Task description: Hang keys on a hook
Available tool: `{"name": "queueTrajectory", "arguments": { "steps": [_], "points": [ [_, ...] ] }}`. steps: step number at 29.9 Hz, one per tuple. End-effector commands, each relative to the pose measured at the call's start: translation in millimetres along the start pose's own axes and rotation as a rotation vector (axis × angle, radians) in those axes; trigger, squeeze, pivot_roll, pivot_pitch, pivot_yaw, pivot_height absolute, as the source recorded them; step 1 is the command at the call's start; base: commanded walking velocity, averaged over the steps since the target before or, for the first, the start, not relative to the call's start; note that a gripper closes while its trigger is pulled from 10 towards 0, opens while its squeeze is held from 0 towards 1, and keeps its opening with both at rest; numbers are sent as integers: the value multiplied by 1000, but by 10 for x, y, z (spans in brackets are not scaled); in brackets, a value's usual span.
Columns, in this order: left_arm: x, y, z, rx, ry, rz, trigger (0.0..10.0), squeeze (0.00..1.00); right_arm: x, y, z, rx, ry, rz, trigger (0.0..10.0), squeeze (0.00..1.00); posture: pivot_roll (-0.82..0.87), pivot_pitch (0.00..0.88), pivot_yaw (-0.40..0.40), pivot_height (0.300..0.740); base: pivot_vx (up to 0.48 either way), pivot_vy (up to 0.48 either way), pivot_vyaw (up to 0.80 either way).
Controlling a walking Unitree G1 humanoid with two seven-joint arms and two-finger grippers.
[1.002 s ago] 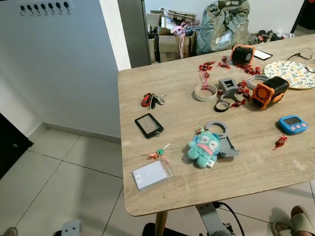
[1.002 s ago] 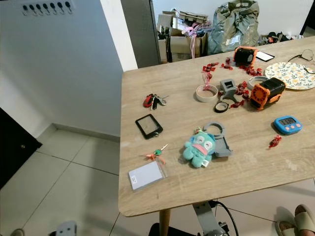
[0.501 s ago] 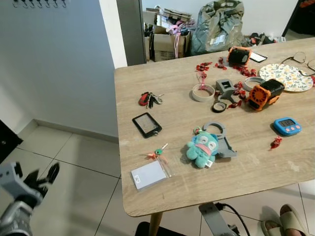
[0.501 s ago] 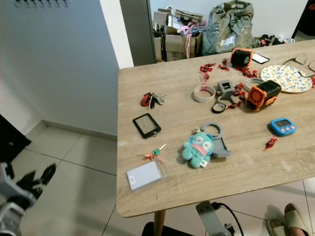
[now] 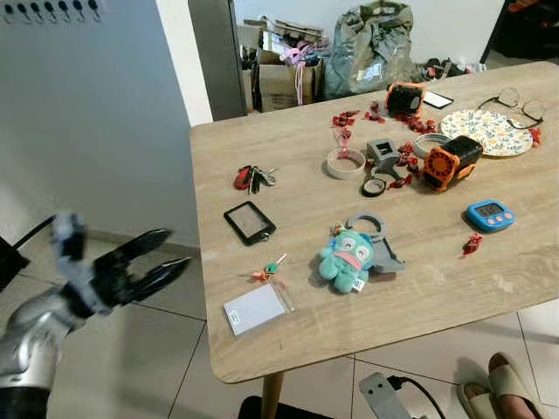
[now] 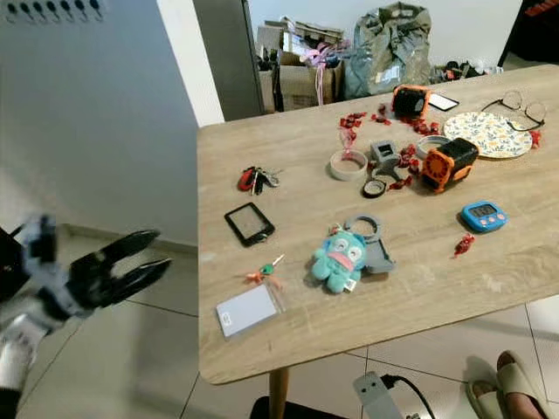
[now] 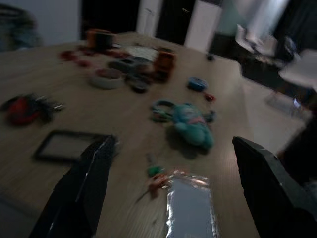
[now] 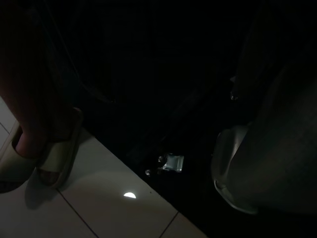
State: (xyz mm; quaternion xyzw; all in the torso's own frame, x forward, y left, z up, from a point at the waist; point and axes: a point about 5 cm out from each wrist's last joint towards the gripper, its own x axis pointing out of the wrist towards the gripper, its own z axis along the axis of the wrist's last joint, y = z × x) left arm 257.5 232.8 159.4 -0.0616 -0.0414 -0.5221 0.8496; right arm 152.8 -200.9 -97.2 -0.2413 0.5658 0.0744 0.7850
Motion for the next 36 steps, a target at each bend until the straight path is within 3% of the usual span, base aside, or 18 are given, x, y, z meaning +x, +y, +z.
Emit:
{"name": "queueTrajectory", "arguments": {
  "steps": [1,6,17,22,36],
  "points": [
    [37,17,0,36,78,-6,10000,0,-2,105,-14,-15,9,45,10000,0,-80,66,71,740,0,0,0],
    [227,-1,-81,55,196,-28,10000,0,-2,102,-5,-16,9,45,10000,0,-85,66,77,740,0,0,0],
    [555,-103,-418,-73,355,-96,10000,0,-2,105,10,-10,6,48,10000,0,-92,67,86,740,0,0,0],
    [607,-123,-632,-83,464,-69,10000,0,-2,109,10,-7,6,49,10000,0,-94,68,89,740,0,0,0],
    [686,-76,-721,-53,543,-2,10000,0,-3,117,11,-4,5,48,10000,0,-98,76,93,740,0,0,0]
  ]
}}
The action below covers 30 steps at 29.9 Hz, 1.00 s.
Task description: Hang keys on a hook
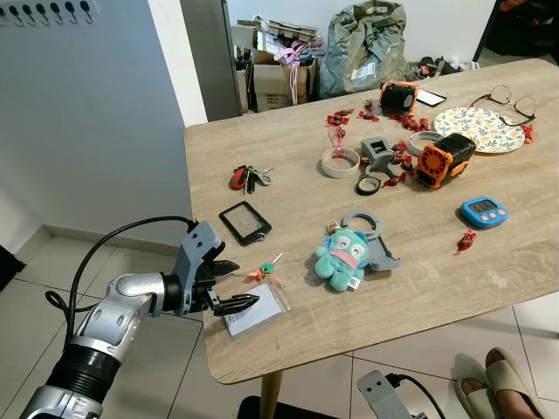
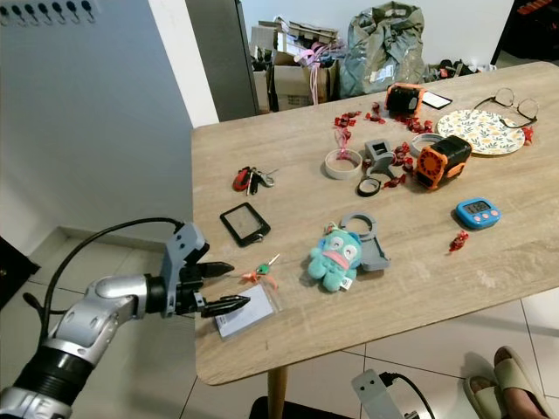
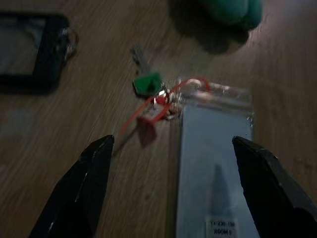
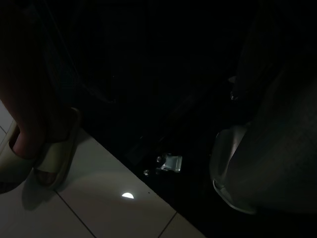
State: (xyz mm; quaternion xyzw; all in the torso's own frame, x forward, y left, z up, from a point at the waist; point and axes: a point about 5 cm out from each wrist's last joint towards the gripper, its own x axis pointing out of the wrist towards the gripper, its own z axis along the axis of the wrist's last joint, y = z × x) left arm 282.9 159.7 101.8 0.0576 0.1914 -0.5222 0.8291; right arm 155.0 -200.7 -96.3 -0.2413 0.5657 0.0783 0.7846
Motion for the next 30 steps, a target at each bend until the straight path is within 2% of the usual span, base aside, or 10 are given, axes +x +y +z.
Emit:
{"name": "queueTrajectory", "arguments": {
  "steps": [1,14,24,30],
  "points": [
    [29,-20,-30,-9,16,-12,10000,0,-2,127,-11,2,7,42,10000,0,-98,76,93,740,0,0,0],
    [-9,-143,-50,-19,53,-115,10000,0,-2,130,-14,7,9,42,10000,0,-100,79,97,740,0,0,0],
    [23,-121,-64,-10,71,-92,10000,0,-2,129,-10,6,5,40,10000,0,-104,75,96,740,0,0,0],
    [63,-101,-150,-39,107,-78,10000,0,-2,128,-8,6,4,39,10000,0,-109,70,96,740,0,0,0]
  ]
}}
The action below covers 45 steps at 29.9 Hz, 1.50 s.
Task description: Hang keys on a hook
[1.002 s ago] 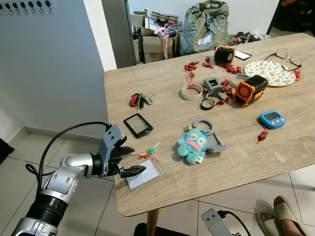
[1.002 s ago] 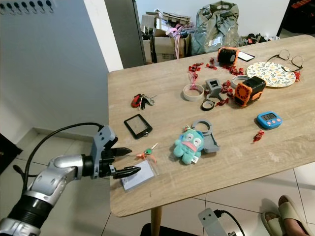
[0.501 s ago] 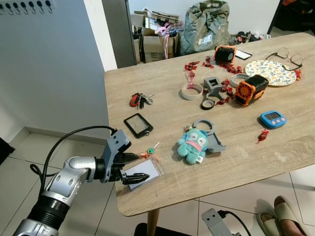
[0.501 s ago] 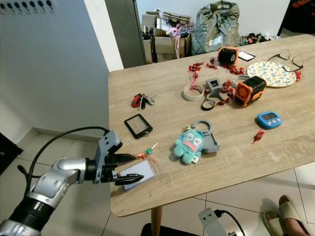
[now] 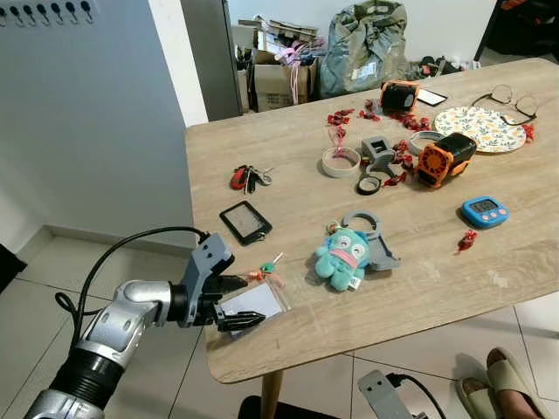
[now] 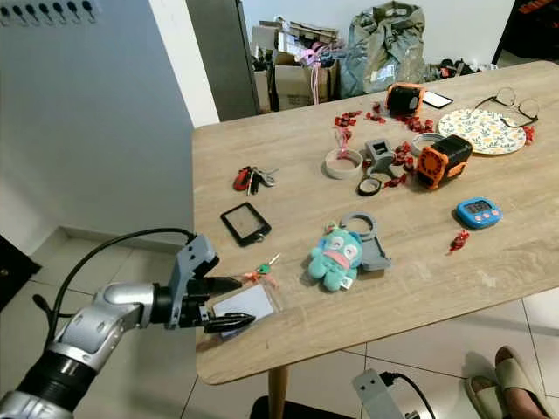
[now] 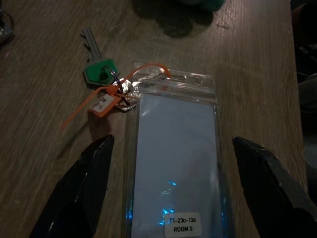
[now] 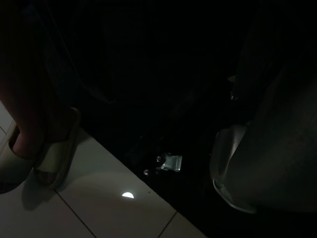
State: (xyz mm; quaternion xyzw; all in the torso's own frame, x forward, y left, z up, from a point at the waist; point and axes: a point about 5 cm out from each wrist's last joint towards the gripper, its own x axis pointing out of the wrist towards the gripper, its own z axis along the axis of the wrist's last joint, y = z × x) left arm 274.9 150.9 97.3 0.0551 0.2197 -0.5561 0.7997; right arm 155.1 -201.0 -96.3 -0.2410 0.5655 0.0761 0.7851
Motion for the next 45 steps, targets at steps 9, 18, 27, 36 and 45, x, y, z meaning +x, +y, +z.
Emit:
{"name": "queueTrajectory", "arguments": {
  "steps": [9,18,27,36,45],
  "points": [
    [28,-7,-129,-39,64,-8,10000,0,-2,131,-7,3,3,39,10000,0,-109,70,96,740,0,0,0],
    [35,-49,-177,-46,83,-34,0,0,-2,129,-11,8,3,38,10000,0,-112,76,98,740,0,0,0],
    [12,-39,-185,-49,83,-24,0,0,-2,126,-10,7,1,35,10000,0,-112,76,98,740,0,0,0],
    [4,10,-122,-88,20,1,0,0,-2,121,-2,6,-1,32,10000,0,-112,77,100,740,0,0,0],
    [-69,74,170,-119,-207,5,0,0,-2,124,4,5,-3,32,10000,0,-111,76,104,740,0,0,0]
  ]
}}
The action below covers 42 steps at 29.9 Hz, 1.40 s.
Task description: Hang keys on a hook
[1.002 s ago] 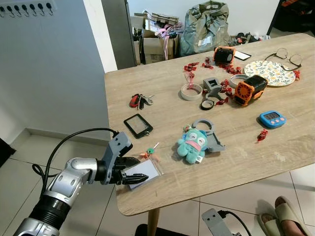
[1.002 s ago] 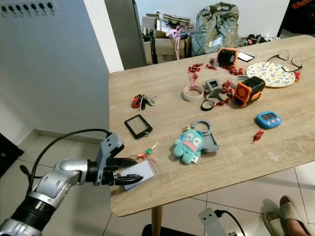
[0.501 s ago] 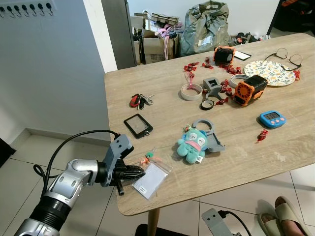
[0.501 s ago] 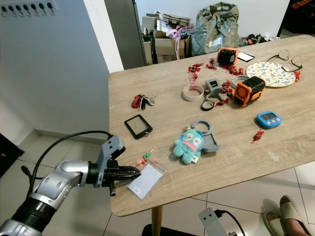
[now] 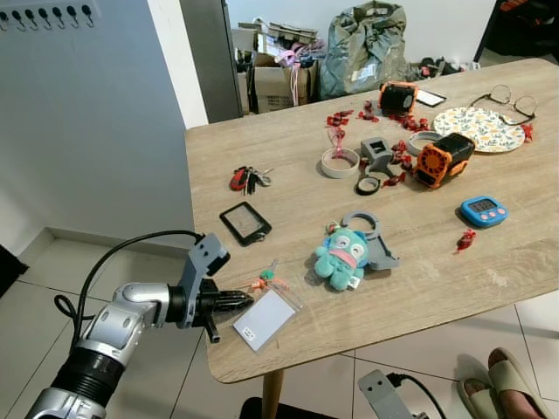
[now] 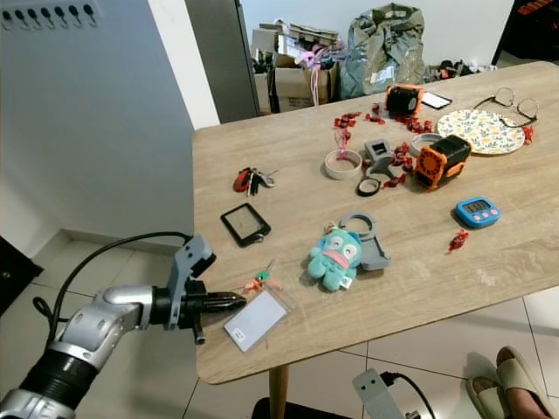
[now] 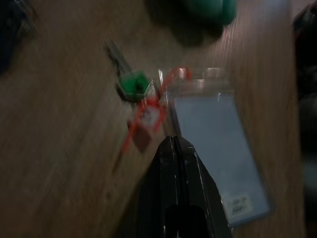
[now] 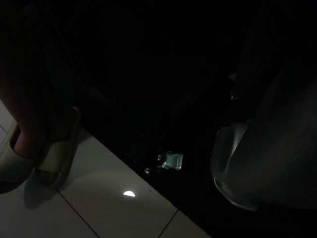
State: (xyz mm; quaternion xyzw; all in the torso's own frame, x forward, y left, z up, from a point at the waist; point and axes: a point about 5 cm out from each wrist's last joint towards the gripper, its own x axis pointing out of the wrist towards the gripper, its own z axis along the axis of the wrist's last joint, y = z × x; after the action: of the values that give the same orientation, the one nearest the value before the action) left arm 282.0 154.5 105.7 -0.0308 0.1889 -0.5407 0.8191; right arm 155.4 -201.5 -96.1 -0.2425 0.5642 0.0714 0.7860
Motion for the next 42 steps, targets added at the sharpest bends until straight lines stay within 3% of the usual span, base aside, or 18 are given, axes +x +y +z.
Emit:
{"name": "queueTrajectory", "arguments": {
  "steps": [1,2,4,11,12,13,15,16,29,30,31,32,33,42],
  "points": [
    [-10,-1,89,-7,-55,-10,0,0,-3,130,2,1,-2,41,10000,0,-111,76,104,740,0,0,0],
    [-42,-23,216,-14,-137,-38,0,0,-3,130,2,1,-2,41,10000,0,-111,76,104,740,0,0,0],
    [-71,-46,302,-9,-185,-59,0,0,-3,130,3,-1,-2,41,10000,0,-111,76,104,740,0,0,0],
    [-57,-29,277,52,-126,-16,78,0,-3,133,-1,-3,-1,42,10000,0,-107,80,104,740,0,0,0],
    [-43,-12,256,74,-100,10,1647,706,-3,134,-1,-3,-1,42,10000,0,-107,80,104,740,0,0,0],
    [-30,-3,240,94,-81,27,8941,1000,-3,133,-1,-3,-1,42,10000,0,-107,80,104,740,0,0,0],
    [-23,0,232,104,-72,34,8941,1000,-3,133,-1,-3,-1,42,10000,0,-107,80,104,740,0,0,0],
    [-12,-5,235,118,-65,40,10000,1000,-3,133,-4,-3,-1,42,10000,0,-108,84,105,740,0,0,0],
    [88,19,110,216,111,92,10000,1000,-3,131,-8,-6,2,39,10000,0,-108,84,105,740,0,0,0],
    [83,24,103,222,128,97,10000,325,-3,131,-8,-7,2,38,10000,0,-108,84,105,740,0,0,0],
    [79,29,97,226,141,102,10000,94,-3,131,-8,-7,2,38,10000,0,-108,84,105,740,0,0,0],
    [79,29,97,226,141,102,10000,94,-3,131,-8,-7,2,38,10000,0,-108,84,105,740,0,0,0],
    [78,39,89,230,152,114,10000,0,-3,131,-8,-7,2,38,10000,0,-108,84,105,740,0,0,0],
    [114,100,92,239,156,171,10000,0,-3,132,-6,-8,0,37,10000,0,-114,76,104,740,0,0,0]
  ]
}}
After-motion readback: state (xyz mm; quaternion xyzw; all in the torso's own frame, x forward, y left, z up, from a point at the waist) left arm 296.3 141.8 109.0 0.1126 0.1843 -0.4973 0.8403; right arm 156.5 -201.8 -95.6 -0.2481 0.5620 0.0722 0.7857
